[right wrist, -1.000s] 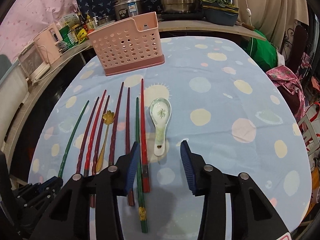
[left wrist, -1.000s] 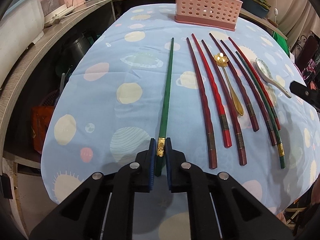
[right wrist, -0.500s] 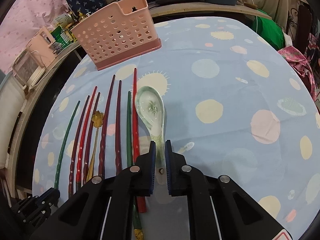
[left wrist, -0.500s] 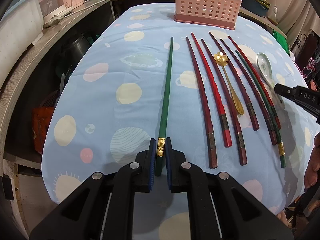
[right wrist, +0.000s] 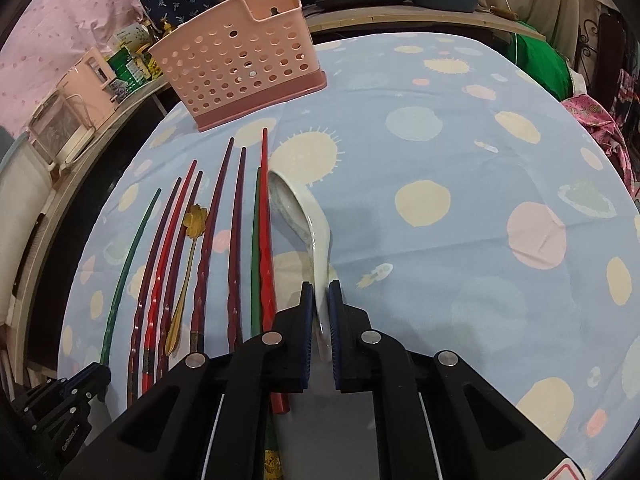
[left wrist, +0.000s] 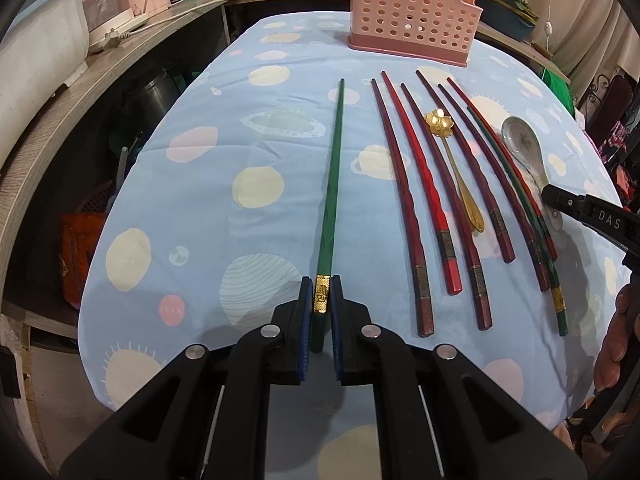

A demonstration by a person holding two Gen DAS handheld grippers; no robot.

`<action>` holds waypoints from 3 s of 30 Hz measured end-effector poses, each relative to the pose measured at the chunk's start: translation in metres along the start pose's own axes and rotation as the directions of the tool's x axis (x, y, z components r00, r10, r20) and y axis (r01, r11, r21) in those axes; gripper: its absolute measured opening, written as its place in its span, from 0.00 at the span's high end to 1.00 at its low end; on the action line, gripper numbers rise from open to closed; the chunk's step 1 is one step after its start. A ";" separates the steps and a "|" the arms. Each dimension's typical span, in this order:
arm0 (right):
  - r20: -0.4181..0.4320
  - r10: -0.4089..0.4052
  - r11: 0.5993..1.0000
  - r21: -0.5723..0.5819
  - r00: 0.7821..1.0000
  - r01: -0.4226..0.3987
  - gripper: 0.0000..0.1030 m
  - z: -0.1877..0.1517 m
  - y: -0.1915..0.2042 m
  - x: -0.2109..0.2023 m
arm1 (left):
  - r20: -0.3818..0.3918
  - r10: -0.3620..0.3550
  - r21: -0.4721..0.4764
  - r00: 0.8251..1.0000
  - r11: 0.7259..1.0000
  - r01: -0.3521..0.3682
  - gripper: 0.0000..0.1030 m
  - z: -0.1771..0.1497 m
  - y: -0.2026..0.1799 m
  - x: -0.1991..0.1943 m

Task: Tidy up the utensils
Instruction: 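Lift and carry the green chopstick into the pink basket while the right tool carries the spoon there, then open the left tool to release the chopstick while the right tool releases the spoon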

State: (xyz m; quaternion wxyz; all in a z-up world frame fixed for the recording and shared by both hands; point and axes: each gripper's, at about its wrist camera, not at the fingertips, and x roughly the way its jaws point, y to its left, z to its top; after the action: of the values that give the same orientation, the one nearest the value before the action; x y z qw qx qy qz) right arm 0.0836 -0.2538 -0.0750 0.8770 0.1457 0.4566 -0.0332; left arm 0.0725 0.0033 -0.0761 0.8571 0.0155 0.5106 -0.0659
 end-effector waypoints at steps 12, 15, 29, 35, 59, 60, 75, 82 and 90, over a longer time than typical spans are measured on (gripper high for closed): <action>0.105 -0.018 1.000 0.026 0.994 0.015 0.94 0.002 -0.012 -0.054 | 0.047 -0.029 -0.043 0.998 0.999 0.031 0.93 0.003 0.010 -0.032; 0.134 -0.021 0.999 0.028 0.991 0.017 0.94 0.007 -0.014 -0.065 | 0.085 -0.038 -0.050 0.996 0.998 0.042 0.93 0.009 0.011 -0.048; 0.184 -0.004 1.000 0.023 0.983 0.000 0.94 0.032 -0.015 -0.079 | 0.271 -0.026 -0.077 0.962 0.996 0.048 0.93 0.072 0.019 -0.105; 0.195 0.025 1.000 0.008 0.981 -0.027 0.94 0.058 -0.009 -0.077 | 0.348 -0.022 -0.093 0.937 0.994 0.058 0.93 0.123 0.027 -0.121; 0.298 0.146 0.988 0.007 0.943 -0.155 0.94 0.270 0.020 -0.033 | 0.688 -0.053 -0.071 0.723 0.988 0.140 0.93 0.333 -0.004 -0.197; 0.299 0.146 0.988 0.009 0.943 -0.156 0.94 0.274 0.020 -0.029 | 0.687 -0.056 -0.070 0.725 0.987 0.142 0.93 0.339 -0.006 -0.192; 0.225 0.099 0.995 -0.039 0.969 -0.093 0.93 0.276 0.036 0.030 | 0.577 -0.052 -0.094 0.815 0.987 0.130 0.93 0.361 -0.015 -0.086; 0.215 0.088 0.996 -0.046 0.973 -0.080 0.91 0.273 0.037 0.039 | 0.543 -0.046 -0.102 0.838 0.987 0.121 0.93 0.356 -0.012 -0.065; 0.252 0.088 0.995 -0.061 0.964 -0.075 0.88 0.269 0.040 0.018 | 0.539 -0.051 -0.119 0.841 0.984 0.135 0.71 0.345 -0.006 -0.069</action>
State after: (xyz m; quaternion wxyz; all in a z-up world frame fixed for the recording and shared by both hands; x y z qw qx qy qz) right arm 0.3144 -0.2910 0.0647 0.9324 0.1367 0.3345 -0.0037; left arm 0.3401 -0.0281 0.1495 0.9596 -0.0937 0.2558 -0.0702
